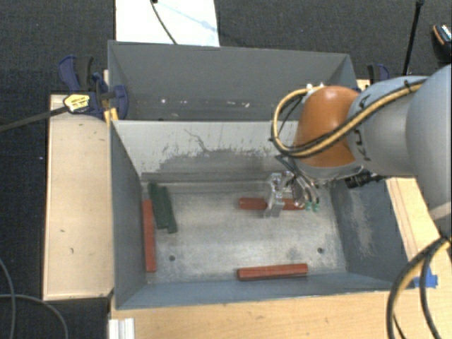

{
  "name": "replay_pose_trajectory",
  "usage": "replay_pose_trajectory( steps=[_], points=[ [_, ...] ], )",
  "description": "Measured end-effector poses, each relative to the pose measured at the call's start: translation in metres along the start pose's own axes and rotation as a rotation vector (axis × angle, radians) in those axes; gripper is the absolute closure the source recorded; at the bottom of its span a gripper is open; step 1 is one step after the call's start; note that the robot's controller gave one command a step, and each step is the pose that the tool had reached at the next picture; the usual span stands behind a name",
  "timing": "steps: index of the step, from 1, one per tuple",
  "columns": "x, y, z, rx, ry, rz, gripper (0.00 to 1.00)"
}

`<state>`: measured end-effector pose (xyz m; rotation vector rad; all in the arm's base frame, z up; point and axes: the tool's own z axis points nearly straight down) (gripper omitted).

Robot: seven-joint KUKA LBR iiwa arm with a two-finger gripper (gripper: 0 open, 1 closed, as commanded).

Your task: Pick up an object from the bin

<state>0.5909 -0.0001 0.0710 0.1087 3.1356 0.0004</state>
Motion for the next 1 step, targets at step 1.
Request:
replay_pose_trajectory(
  steps=[1],
  points=[
    [0.0085,-0.0003,-0.1658,0.0,-0.007,-0.038,1.0]
  ],
)
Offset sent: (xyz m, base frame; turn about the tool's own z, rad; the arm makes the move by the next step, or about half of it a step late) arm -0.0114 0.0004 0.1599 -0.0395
